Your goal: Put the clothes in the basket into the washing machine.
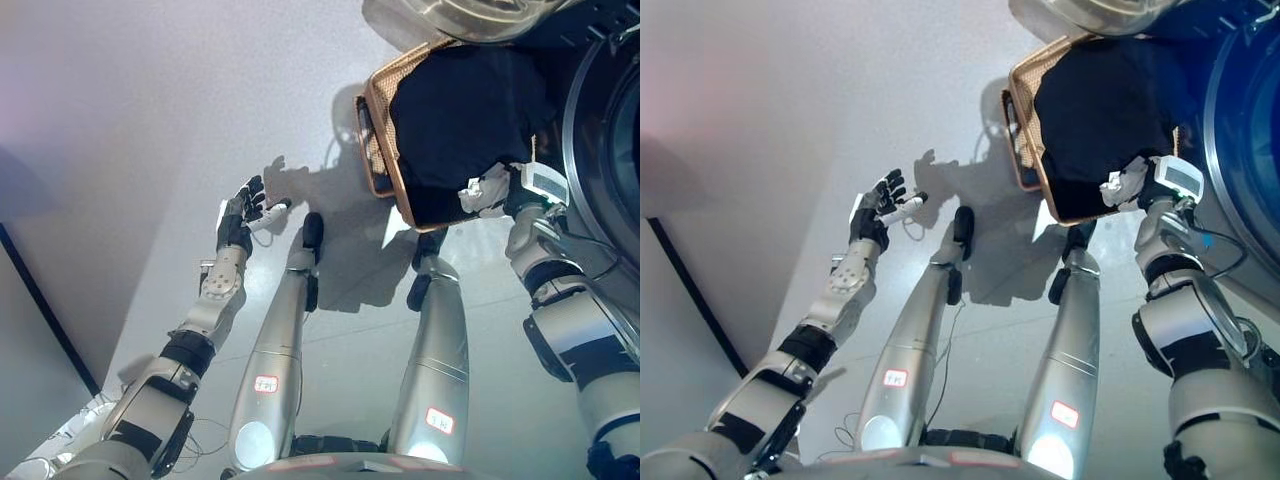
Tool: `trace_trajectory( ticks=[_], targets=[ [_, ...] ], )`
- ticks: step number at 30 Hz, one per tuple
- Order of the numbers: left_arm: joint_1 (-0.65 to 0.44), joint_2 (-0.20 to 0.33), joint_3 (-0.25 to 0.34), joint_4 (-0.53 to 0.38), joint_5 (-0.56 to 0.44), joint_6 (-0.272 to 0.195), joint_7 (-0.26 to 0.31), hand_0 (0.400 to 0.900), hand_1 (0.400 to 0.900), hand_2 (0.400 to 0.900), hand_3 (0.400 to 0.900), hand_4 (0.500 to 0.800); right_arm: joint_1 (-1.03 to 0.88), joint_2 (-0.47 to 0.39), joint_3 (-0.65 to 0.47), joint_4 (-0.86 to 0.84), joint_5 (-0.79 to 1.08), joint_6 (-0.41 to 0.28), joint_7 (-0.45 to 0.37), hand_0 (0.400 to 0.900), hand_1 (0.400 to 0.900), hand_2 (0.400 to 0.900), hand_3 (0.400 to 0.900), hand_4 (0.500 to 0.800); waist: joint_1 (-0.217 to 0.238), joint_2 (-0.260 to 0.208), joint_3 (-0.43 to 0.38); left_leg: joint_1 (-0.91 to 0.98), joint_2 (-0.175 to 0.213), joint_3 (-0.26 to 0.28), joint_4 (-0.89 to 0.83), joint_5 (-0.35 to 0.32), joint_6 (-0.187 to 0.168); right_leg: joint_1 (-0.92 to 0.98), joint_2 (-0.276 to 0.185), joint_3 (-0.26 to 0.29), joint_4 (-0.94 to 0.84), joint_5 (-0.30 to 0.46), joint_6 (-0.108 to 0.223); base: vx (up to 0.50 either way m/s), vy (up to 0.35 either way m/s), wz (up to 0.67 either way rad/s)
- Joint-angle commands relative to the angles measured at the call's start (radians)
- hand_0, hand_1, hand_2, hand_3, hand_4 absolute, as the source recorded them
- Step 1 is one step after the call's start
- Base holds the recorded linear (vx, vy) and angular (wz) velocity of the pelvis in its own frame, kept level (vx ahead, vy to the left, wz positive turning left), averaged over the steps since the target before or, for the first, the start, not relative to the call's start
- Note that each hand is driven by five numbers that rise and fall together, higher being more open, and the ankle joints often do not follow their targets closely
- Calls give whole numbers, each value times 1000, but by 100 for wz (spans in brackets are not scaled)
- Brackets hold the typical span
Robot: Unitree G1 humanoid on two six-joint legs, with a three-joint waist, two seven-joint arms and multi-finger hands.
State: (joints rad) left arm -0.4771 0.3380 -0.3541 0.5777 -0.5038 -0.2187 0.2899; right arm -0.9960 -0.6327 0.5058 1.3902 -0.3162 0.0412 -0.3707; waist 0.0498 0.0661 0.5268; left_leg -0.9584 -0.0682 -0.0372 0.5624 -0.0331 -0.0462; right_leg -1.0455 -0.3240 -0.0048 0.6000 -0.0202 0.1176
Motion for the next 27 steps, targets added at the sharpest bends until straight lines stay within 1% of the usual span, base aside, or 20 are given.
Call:
trace_trajectory(
  ticks=[1, 8, 14, 18, 20, 22, 23, 24, 25, 26, 27],
  targets=[
    [45, 53, 88, -122, 0, -51, 31, 900, 900, 900, 900, 800, 4, -112, 43, 4, 4, 21, -8, 400, 400, 400, 400, 500, -14, 29, -8, -10, 40, -46, 119, -162, -36, 8, -20, 52, -50, 73, 46, -21, -1, -3],
    [65, 61, 112, -197, -2, -67, 42, 900, 900, 900, 900, 800, -12, -124, 42, -9, 15, 17, -11, 400, 400, 400, 400, 500, -11, 27, -12, -56, 36, -46, 149, -167, -33, -41, -16, 61, -21, 69, 43, 0, 0, 0],
    [80, 56, 130, -190, 3, -71, 50, 900, 900, 900, 900, 800, -9, -110, 37, -15, 21, 16, -12, 400, 400, 400, 400, 500, -10, 16, -30, -64, 35, -48, 145, -162, -32, -47, -16, 59, -29, 72, 41, 0, 0, 0],
    [91, 48, 133, -190, 7, -69, 49, 900, 900, 900, 900, 800, 12, -94, 12, -6, 43, 13, -13, 400, 400, 400, 400, 500, -5, 13, -47, -43, 31, -48, 129, -155, -30, -30, -19, 54, -41, 76, 41, 0, 0, 0],
    [90, 45, 136, -171, 8, -72, 52, 900, 900, 900, 900, 800, 22, -83, -8, -12, 71, 6, -17, 400, 400, 400, 400, 500, -3, 7, -56, -13, 33, -45, 107, -151, -30, 0, -20, 47, -66, 83, 43, 23, -4, -7],
    [81, 37, 139, -101, 1, -70, 52, 900, 900, 900, 900, 800, 45, -58, -50, -40, 143, -18, -24, 400, 400, 400, 400, 500, -10, -6, -65, 28, 39, -44, 78, -144, -30, 40, -20, 38, -97, 93, 46, -6, -5, -6],
    [73, 32, 140, -74, -2, -68, 52, 900, 900, 900, 900, 800, 62, -43, -78, -61, 194, -37, -22, 400, 400, 400, 400, 500, -21, -17, -64, 37, 31, -40, 54, -105, -28, 58, -32, 30, -133, 131, 40, -43, -12, 0],
    [70, 28, 142, -48, 1, -63, 54, 900, 900, 900, 900, 800, 87, -28, -113, -82, 256, -57, -16, 400, 400, 400, 400, 500, -25, -24, -68, 64, 33, -41, 37, -104, -29, 86, -32, 25, -147, 134, 42, 0, 0, 0],
    [60, 18, 146, 3, -1, -53, 54, 900, 900, 900, 900, 800, 116, 0, -165, -119, 359, -91, -17, 400, 400, 400, 400, 500, -33, -35, -73, 99, 39, -41, 15, -100, -32, 122, -30, 18, -165, 136, 43, 81, -47, -9],
    [51, 21, 146, 32, 1, -52, 55, 900, 900, 900, 900, 800, 134, 9, -183, -132, 393, -102, -18, 400, 400, 400, 400, 500, -37, -39, -71, 124, 42, -42, 5, -100, -32, 152, -32, 11, -183, 142, 45, 83, -47, -10],
    [47, 20, 142, 58, 8, -49, 51, 900, 900, 900, 900, 800, 155, 29, -213, -151, 464, -130, -14, 400, 400, 400, 400, 500, -41, -43, -71, 150, 45, -46, -9, -97, -33, 184, -32, 5, -199, 144, 46, 82, -42, -13]
  ],
)
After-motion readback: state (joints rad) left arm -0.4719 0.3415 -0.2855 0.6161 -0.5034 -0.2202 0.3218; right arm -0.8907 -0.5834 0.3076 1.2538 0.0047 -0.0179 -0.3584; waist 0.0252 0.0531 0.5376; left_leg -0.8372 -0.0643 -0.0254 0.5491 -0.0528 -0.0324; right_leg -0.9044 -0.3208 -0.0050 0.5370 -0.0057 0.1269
